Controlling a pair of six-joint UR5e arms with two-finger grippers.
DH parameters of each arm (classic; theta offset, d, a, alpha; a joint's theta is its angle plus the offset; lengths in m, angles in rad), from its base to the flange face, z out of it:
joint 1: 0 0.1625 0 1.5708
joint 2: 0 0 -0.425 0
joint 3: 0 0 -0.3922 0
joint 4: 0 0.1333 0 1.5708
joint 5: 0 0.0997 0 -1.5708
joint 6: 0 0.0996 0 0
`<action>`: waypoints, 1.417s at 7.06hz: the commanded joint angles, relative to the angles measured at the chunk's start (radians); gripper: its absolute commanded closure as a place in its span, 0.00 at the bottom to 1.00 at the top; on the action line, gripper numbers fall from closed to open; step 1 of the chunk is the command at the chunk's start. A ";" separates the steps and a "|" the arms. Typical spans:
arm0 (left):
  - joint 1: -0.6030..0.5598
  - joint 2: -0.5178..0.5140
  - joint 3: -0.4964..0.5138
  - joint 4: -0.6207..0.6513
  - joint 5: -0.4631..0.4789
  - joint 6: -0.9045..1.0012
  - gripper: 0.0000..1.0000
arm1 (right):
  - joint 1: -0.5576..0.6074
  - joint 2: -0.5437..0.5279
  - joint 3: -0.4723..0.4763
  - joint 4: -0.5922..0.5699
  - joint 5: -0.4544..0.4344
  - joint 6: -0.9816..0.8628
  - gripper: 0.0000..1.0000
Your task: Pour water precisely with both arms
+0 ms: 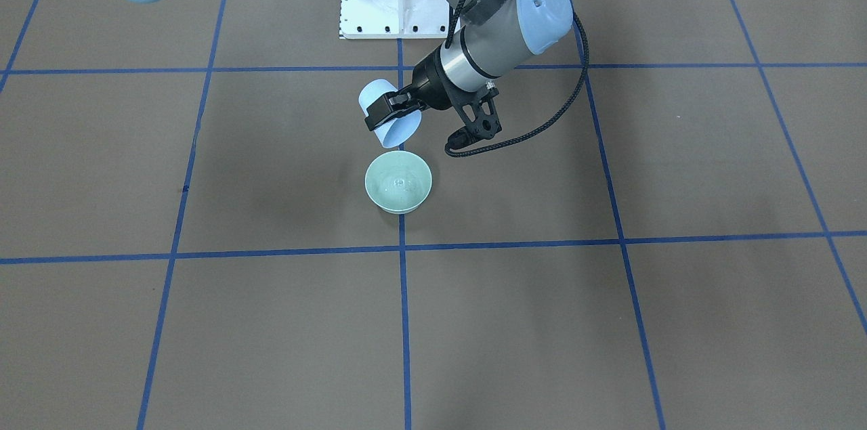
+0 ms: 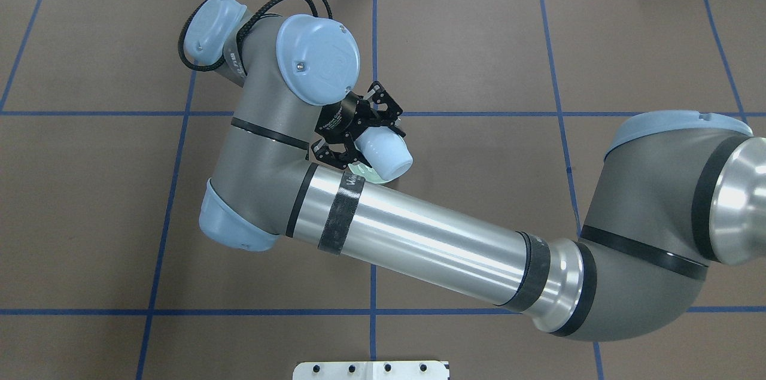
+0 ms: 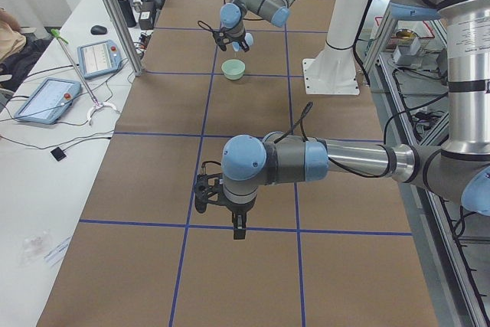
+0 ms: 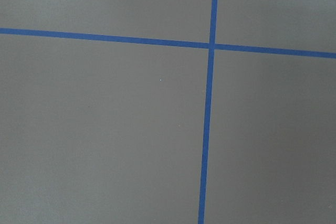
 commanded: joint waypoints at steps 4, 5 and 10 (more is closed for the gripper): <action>0.000 -0.001 -0.002 0.000 0.001 0.000 0.00 | 0.045 -0.037 0.062 0.171 0.006 0.009 1.00; 0.000 -0.001 -0.002 0.000 -0.001 0.000 0.00 | 0.061 -0.135 0.209 0.246 0.007 0.017 1.00; 0.002 0.003 -0.002 0.000 0.001 0.000 0.00 | 0.107 -0.662 0.771 0.769 -0.032 0.303 1.00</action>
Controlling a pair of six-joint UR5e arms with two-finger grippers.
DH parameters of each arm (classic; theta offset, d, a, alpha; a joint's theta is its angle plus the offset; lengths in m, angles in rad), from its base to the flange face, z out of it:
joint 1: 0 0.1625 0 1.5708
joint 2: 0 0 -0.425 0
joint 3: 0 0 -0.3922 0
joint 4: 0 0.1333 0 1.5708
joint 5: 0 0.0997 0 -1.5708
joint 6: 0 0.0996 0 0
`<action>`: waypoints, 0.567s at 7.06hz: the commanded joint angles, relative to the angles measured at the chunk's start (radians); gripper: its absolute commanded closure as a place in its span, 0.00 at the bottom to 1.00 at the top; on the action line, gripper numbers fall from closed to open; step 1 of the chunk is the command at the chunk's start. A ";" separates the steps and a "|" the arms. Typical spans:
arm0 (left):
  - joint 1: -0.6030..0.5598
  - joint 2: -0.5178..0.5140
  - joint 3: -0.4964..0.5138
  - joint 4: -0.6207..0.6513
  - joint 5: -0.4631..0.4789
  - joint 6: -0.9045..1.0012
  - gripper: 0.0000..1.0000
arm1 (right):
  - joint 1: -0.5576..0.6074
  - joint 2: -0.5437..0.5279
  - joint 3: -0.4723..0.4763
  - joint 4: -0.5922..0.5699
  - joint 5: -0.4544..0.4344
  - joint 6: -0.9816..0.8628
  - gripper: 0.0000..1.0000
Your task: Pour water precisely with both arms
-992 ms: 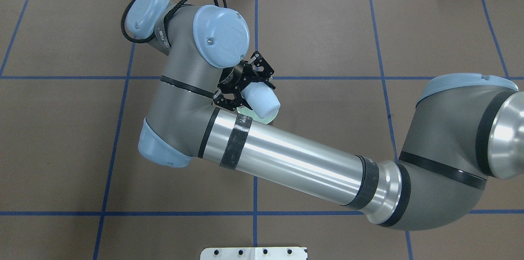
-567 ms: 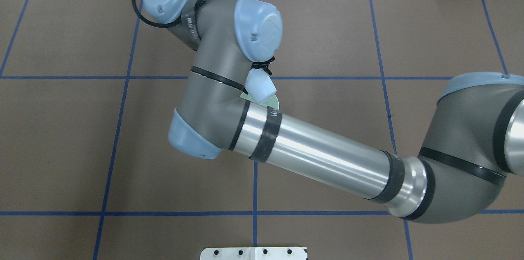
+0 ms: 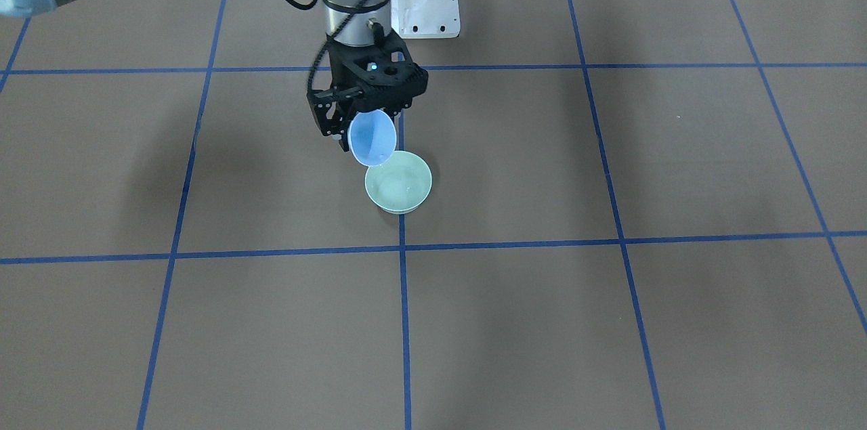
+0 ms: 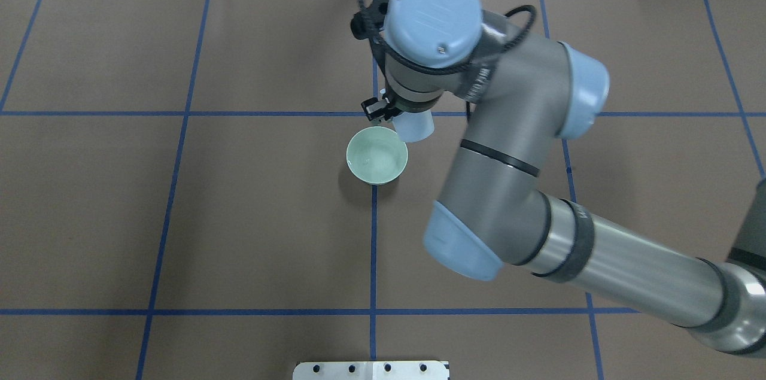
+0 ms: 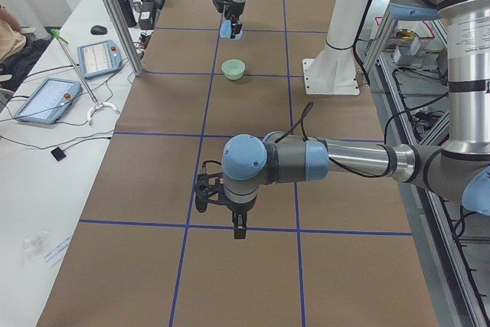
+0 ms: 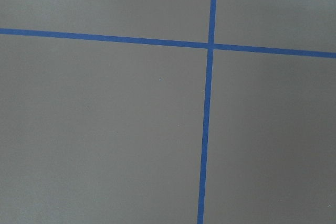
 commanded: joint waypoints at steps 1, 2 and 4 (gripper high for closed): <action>0.000 0.000 0.000 0.000 0.001 0.000 0.00 | 0.011 -0.215 0.128 0.252 -0.091 0.125 1.00; 0.002 0.000 0.000 0.000 0.001 0.000 0.00 | 0.020 -0.305 0.149 0.351 -0.104 0.136 1.00; 0.002 0.000 0.000 0.000 0.001 0.002 0.00 | 0.031 -0.503 0.176 0.545 -0.220 0.184 1.00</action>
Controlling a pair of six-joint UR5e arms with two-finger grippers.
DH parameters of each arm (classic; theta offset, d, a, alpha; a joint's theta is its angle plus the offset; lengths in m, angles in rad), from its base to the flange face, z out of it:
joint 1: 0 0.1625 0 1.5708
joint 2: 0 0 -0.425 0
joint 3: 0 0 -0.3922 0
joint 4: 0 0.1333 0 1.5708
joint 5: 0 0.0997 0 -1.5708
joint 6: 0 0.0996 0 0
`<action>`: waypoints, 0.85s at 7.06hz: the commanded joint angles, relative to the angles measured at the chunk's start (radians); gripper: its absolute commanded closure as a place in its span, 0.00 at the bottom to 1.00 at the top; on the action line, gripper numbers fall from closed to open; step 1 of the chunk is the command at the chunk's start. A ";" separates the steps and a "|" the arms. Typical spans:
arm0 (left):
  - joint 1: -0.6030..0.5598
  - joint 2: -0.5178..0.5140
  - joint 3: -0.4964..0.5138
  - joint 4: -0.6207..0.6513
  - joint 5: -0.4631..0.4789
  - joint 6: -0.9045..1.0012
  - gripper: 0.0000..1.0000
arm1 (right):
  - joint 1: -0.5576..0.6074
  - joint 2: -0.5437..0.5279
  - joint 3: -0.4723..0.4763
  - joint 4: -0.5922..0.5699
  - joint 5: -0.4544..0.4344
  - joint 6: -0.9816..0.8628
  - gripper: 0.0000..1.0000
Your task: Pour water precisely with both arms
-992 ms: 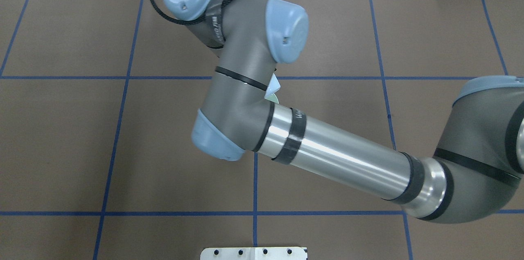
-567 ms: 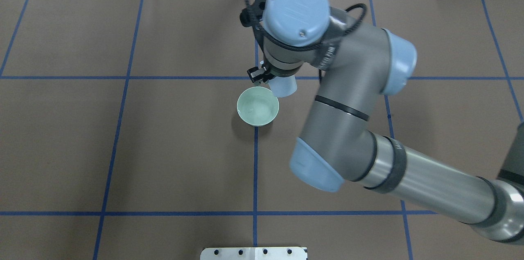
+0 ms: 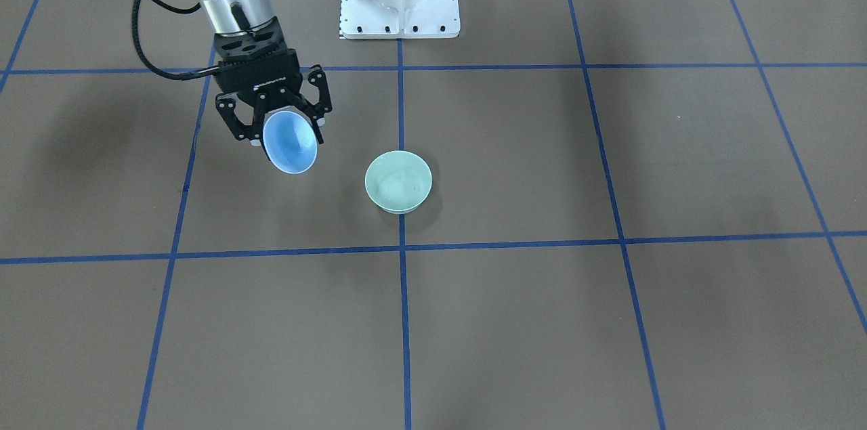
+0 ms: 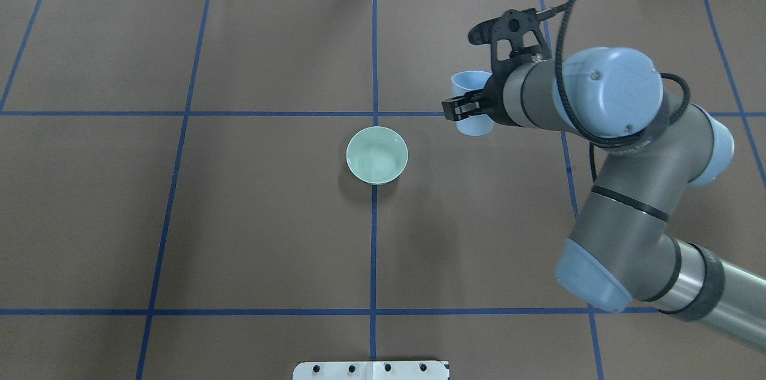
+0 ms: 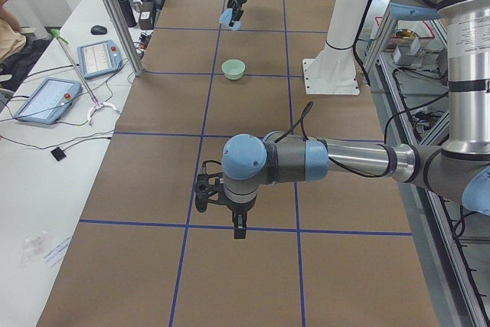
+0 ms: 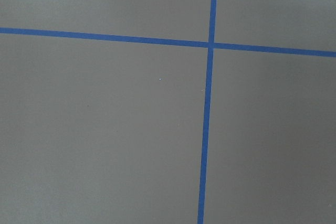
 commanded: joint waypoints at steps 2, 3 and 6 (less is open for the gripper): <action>0.002 0.000 -0.002 -0.003 0.000 0.001 0.00 | 0.002 -0.348 0.000 0.366 -0.227 0.047 1.00; 0.002 0.000 -0.002 -0.003 0.000 0.001 0.00 | 0.001 -0.448 -0.061 0.560 -0.284 0.059 1.00; 0.005 0.000 0.000 -0.015 0.000 0.000 0.00 | 0.001 -0.490 -0.488 1.133 -0.431 0.054 1.00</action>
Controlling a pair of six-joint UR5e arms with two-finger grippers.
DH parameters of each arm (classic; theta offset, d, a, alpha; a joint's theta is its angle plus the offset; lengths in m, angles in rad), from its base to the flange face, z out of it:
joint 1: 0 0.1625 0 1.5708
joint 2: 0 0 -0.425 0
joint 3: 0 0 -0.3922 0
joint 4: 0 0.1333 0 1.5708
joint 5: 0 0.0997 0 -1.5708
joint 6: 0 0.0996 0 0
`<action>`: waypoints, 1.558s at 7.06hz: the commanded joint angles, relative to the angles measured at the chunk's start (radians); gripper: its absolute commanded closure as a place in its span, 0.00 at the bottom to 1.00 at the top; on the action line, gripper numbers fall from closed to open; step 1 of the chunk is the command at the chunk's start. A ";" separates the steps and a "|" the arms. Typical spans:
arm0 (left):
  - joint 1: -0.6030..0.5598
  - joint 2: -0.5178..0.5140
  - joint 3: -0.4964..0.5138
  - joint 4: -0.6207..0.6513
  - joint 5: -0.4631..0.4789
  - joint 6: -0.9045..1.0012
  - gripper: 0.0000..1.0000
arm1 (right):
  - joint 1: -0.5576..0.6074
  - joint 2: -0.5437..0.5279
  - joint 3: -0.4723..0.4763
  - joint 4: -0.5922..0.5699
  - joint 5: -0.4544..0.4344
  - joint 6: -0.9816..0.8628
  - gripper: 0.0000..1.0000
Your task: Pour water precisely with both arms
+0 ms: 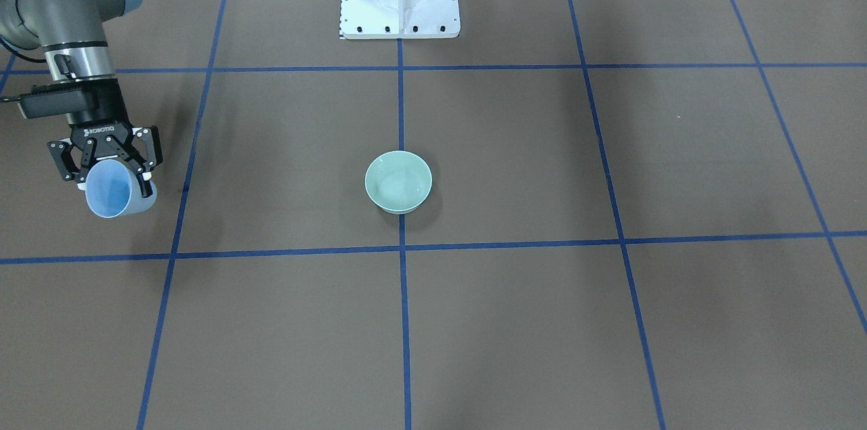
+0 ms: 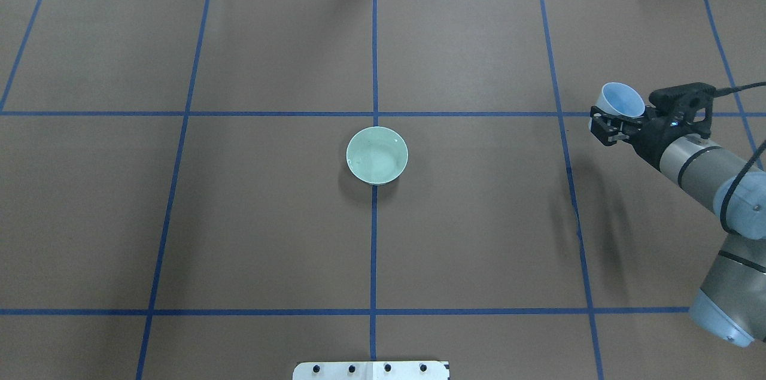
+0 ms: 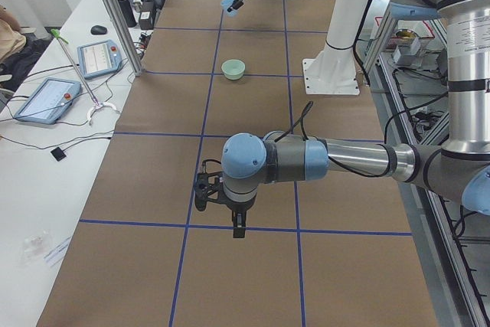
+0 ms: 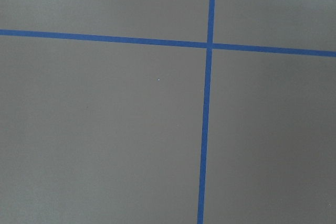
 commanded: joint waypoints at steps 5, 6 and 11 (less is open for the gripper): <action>0.003 -0.002 0.001 -0.005 0.000 0.000 0.00 | -0.006 -0.004 -0.279 0.295 -0.190 -0.020 0.00; 0.003 0.000 0.001 -0.005 0.000 0.000 0.00 | -0.006 0.001 -0.276 0.295 -0.192 -0.020 0.00; 0.003 -0.011 -0.002 -0.005 -0.002 -0.003 0.00 | 0.200 0.027 -0.202 0.238 0.097 -0.119 0.00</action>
